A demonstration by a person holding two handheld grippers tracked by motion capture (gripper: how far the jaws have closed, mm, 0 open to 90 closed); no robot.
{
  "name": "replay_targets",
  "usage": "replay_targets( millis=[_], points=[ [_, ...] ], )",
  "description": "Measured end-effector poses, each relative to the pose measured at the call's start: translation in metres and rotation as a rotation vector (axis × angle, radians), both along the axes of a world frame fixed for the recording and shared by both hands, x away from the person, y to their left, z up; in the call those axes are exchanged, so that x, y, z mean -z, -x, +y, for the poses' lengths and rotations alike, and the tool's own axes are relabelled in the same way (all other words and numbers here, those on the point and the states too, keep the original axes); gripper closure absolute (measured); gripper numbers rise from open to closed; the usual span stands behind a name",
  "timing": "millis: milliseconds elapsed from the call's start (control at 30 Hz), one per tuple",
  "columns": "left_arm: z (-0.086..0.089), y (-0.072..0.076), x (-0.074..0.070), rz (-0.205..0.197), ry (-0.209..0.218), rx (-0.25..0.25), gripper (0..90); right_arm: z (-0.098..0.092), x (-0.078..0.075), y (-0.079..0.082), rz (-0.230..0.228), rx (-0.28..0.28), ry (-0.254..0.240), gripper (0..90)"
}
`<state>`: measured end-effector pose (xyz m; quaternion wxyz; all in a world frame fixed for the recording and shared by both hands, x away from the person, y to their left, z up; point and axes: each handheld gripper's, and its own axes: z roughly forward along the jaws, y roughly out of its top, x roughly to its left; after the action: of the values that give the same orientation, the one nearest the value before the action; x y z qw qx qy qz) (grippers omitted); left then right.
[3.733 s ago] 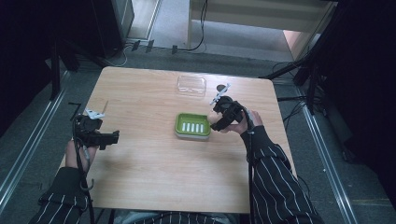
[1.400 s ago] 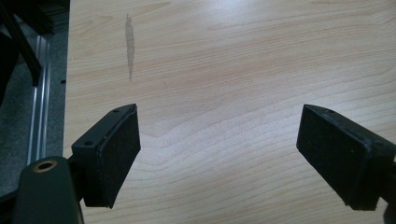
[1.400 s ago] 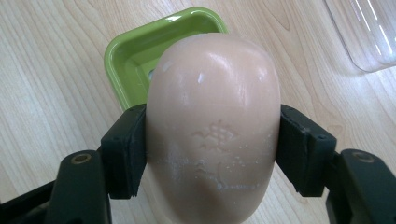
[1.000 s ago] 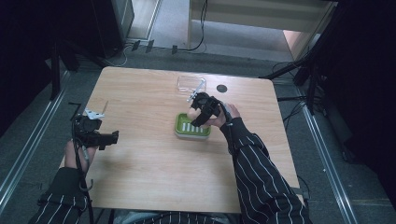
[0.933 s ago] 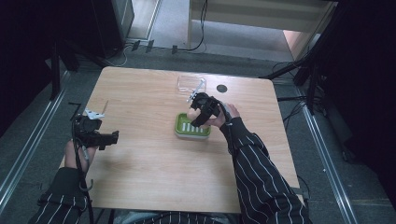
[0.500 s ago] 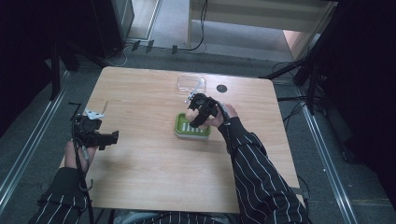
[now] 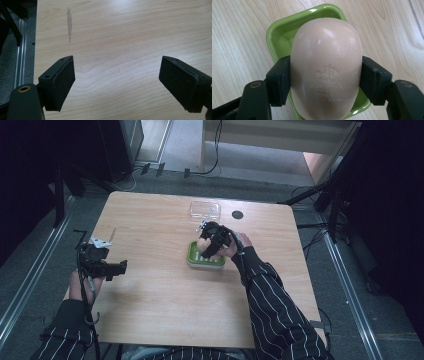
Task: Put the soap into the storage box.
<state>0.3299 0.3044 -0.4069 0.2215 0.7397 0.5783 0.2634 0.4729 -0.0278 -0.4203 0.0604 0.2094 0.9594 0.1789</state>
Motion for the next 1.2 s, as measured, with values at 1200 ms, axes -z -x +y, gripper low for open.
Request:
replay_targets(
  millis=[1200],
  points=[
    [0.0,0.0,0.0,0.002,0.0,0.001,14.3,0.005,0.021,-0.006,0.019,-0.039,0.012,33.1]
  ],
)
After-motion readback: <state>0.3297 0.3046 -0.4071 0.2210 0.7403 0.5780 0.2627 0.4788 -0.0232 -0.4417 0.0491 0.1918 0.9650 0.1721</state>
